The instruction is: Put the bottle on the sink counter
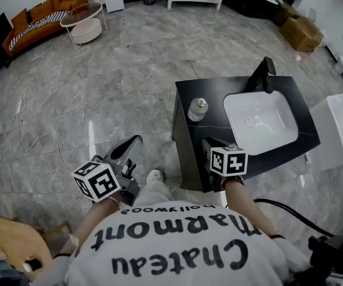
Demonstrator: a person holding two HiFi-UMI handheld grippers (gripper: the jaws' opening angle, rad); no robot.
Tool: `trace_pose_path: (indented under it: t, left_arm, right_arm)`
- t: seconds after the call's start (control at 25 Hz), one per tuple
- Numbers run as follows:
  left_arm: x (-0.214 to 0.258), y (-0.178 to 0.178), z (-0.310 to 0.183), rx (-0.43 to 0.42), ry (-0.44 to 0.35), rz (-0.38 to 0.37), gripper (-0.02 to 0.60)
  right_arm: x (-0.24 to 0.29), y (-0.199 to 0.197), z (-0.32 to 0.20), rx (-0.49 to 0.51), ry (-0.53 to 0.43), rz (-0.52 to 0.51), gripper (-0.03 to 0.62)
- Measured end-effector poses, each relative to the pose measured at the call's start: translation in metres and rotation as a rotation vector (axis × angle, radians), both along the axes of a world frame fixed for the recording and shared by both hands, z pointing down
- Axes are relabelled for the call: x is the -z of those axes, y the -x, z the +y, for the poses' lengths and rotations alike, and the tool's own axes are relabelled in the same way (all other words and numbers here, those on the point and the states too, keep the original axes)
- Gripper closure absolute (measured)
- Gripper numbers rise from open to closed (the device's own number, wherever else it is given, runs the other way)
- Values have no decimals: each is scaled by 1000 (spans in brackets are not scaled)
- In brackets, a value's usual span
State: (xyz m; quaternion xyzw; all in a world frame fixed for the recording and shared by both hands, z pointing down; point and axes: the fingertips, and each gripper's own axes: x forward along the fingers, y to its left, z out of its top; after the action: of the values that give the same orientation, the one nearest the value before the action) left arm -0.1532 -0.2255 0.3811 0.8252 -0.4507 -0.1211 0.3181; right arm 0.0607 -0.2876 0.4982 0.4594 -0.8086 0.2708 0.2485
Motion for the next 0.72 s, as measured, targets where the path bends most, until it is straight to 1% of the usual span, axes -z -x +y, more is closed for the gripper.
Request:
trace_pose_path:
  t: [0.12,0.24,0.32,0.48,0.6,0.72]
  left_arm:
    - [11,-33,29,-53,-66,-50,566]
    - [20,-61,65,-69,-97,-69,566]
    - [17,-73,88,-54,-86,-59,566]
    - [-4,-87,138,-12,-23,-42,566]
    - [-15,-95,171,22,26,-27,566]
    - [-11,-106,193,22,30,-20,566]
  right_arm:
    - [19,-10,32,35,-23,-86,536]
    - [35,-23,69,65,-4,-155,536]
    - [44,-29,91,80,-10,-193,536]
    - [63,-42,132,93,-57,-257,546]
    - [84,-55,157,91,-117,-294,549]
    - [110,-68,171,69,-195,-337,554]
